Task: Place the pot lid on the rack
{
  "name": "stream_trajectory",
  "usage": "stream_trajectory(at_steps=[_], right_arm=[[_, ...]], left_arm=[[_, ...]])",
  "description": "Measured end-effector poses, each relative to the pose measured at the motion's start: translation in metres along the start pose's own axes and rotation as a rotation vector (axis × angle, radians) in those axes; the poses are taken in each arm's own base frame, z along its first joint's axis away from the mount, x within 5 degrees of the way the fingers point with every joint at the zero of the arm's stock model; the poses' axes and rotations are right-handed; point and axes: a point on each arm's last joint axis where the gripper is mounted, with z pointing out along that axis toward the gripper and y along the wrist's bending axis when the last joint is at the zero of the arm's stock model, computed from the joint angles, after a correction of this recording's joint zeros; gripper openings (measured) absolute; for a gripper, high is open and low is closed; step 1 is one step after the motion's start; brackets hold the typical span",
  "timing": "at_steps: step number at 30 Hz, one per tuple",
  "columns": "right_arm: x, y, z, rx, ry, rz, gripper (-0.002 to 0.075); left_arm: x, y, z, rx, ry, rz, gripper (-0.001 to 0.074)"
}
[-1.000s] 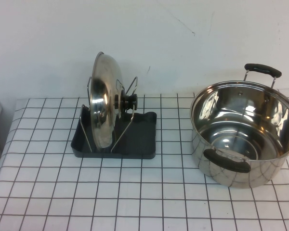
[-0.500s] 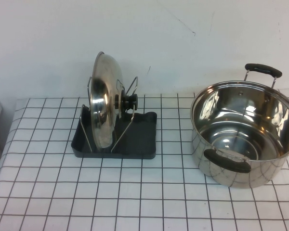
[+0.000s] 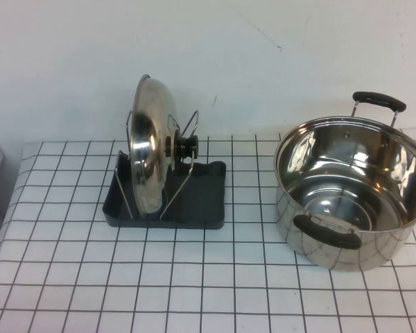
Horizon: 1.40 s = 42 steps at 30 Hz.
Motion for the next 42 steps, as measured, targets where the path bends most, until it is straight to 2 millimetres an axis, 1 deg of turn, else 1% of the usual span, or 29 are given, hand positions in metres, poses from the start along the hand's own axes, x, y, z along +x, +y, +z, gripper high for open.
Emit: stream_trajectory(at_steps=[5, 21, 28, 42], right_arm=[[0.0000, 0.0001, 0.0000, -0.002, 0.000, 0.048, -0.0002], [0.0001, 0.0003, 0.0000, 0.000, 0.002, 0.069, -0.0002], [0.0009, 0.0004, 0.0000, 0.000, 0.010, 0.173, -0.0002], [0.0010, 0.0005, -0.0004, -0.002, 0.021, 0.182, -0.0002]], left_arm=[[0.0000, 0.0000, 0.0000, 0.000, -0.001, 0.000, -0.0001], [0.0000, 0.0000, 0.0000, 0.000, -0.001, 0.000, -0.0001], [-0.0001, 0.0000, -0.0001, 0.000, -0.002, 0.000, -0.0001], [-0.0001, 0.0000, -0.0001, 0.000, -0.002, 0.000, -0.0001]])
